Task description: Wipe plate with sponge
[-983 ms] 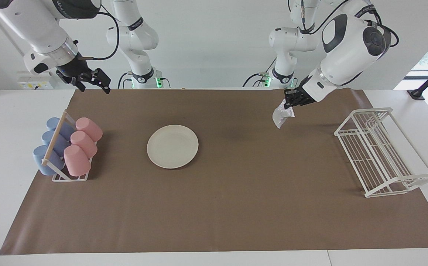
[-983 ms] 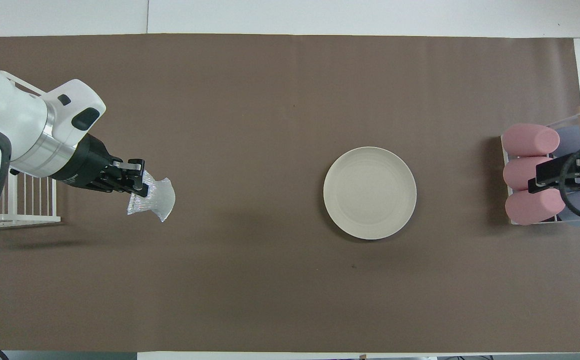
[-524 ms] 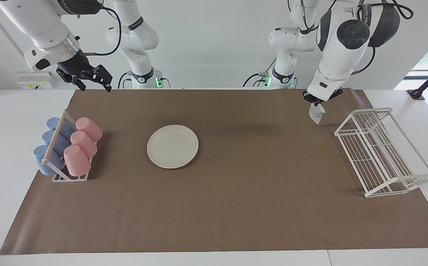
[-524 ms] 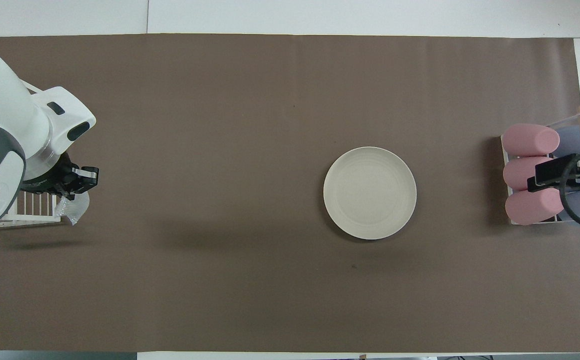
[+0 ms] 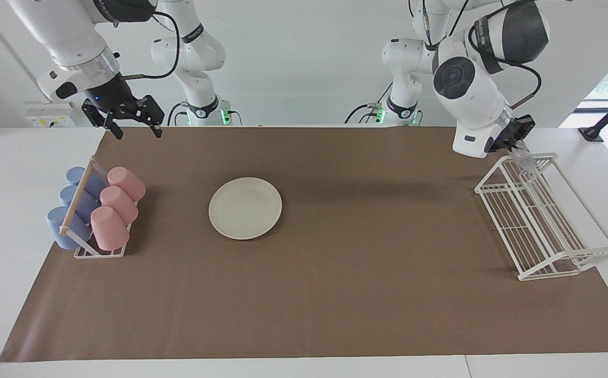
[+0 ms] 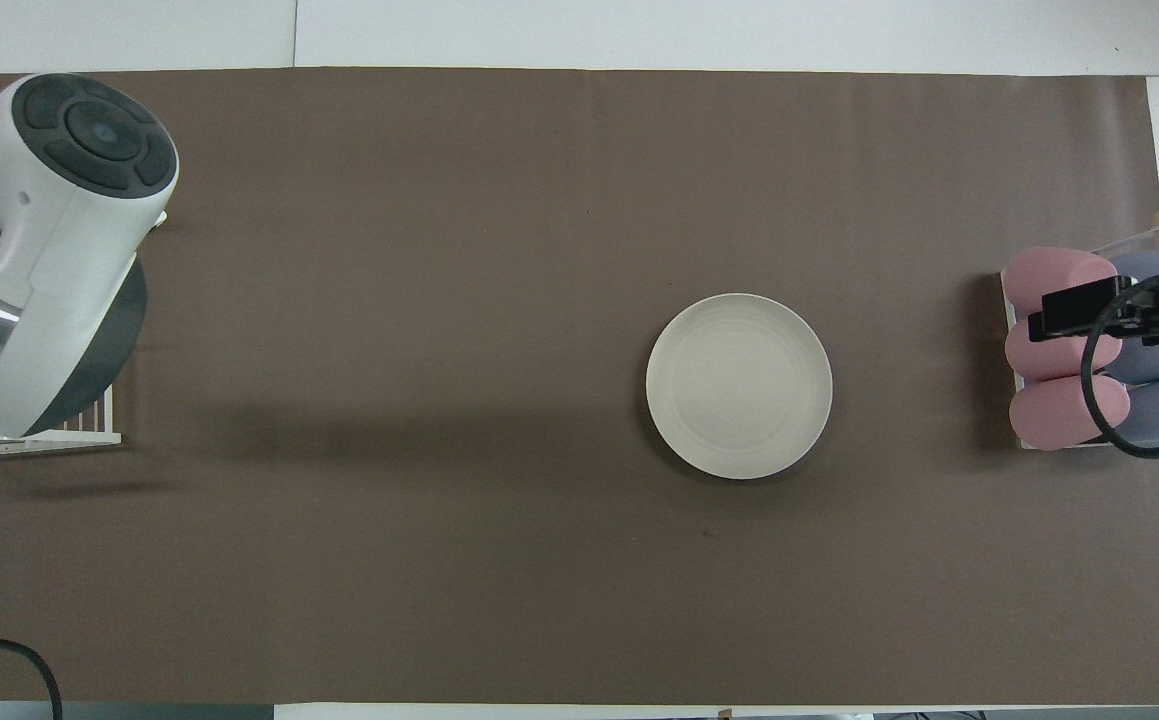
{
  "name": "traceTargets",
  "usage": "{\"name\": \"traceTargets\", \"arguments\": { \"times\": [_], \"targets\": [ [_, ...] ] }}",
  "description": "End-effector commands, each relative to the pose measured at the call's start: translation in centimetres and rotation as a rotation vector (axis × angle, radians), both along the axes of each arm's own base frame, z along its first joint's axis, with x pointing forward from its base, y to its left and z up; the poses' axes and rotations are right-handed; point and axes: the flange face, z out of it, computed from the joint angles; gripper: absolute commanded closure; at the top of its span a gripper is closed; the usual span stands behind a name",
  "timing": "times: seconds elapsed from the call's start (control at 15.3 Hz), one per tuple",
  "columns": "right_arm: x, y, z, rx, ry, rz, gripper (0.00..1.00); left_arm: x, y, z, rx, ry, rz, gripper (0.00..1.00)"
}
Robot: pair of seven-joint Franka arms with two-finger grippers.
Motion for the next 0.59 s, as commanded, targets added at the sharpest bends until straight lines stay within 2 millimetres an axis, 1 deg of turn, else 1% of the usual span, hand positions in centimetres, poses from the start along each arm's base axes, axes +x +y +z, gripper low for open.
{"name": "traceTargets", "arguments": {
  "times": [0.0,0.07,0.2,0.26,0.33,0.46,0.52],
  "targets": [
    [0.7,-0.8,-0.4,-0.033,0.006,0.07,0.0,2.1,1.0,-4.0,0.148,0.012,-0.043,1.0],
    [0.9,-2.0,-1.2,-0.044,0.032,0.056,0.0,2.6,1.4,-5.4,0.178,-0.004,-0.014,1.0],
    [0.5,-3.2,-1.6,-0.04,0.08,0.035,0.0,3.6,2.6,-8.7,0.214,-0.026,0.051,1.0],
    [0.5,-3.0,-1.7,-0.04,0.082,0.04,0.0,4.2,2.8,-10.5,0.226,-0.015,0.056,1.0],
    [0.7,-2.8,-2.0,-0.04,0.088,0.046,0.0,5.1,3.0,-11.5,0.237,-0.012,0.053,1.0],
    [0.8,-3.0,-2.2,-0.039,0.091,0.051,0.0,5.7,5.4,-12.2,0.264,-0.011,0.073,1.0],
    [0.8,-3.8,-2.2,-0.037,0.081,0.058,0.0,6.0,5.9,-12.5,0.271,-0.013,0.075,1.0]
  ]
}}
